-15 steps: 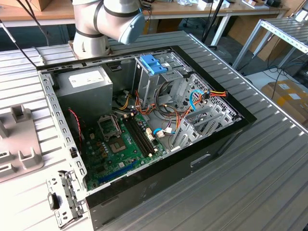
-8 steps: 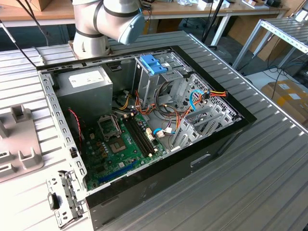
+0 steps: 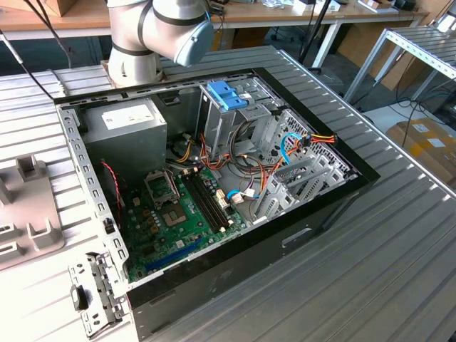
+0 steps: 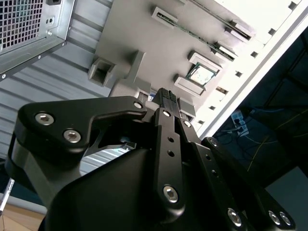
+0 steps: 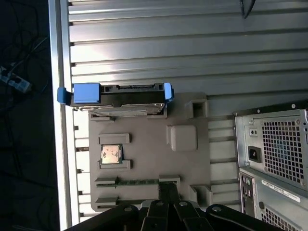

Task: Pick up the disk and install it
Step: 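Reach for the disk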

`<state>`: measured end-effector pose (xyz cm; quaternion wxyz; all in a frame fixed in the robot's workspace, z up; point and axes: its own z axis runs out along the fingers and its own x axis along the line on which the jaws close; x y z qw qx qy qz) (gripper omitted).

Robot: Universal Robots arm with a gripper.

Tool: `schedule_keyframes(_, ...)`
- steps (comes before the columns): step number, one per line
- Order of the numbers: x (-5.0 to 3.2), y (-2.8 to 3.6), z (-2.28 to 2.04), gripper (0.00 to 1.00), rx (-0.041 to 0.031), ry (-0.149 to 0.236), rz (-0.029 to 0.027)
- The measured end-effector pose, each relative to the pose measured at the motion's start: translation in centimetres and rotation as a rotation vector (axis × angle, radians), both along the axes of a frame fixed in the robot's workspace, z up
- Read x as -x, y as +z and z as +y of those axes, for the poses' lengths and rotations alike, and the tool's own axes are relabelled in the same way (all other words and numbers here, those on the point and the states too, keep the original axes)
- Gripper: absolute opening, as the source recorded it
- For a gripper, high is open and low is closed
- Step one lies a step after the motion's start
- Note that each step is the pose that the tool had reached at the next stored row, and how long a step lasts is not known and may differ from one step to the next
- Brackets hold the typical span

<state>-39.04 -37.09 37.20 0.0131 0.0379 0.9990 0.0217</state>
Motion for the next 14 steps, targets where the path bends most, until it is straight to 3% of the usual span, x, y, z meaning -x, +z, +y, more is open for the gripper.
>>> schedule_keyframes(14, 0.66, -0.39, 0.85, 0.11, 0.0001, 0.000, 0.0001)
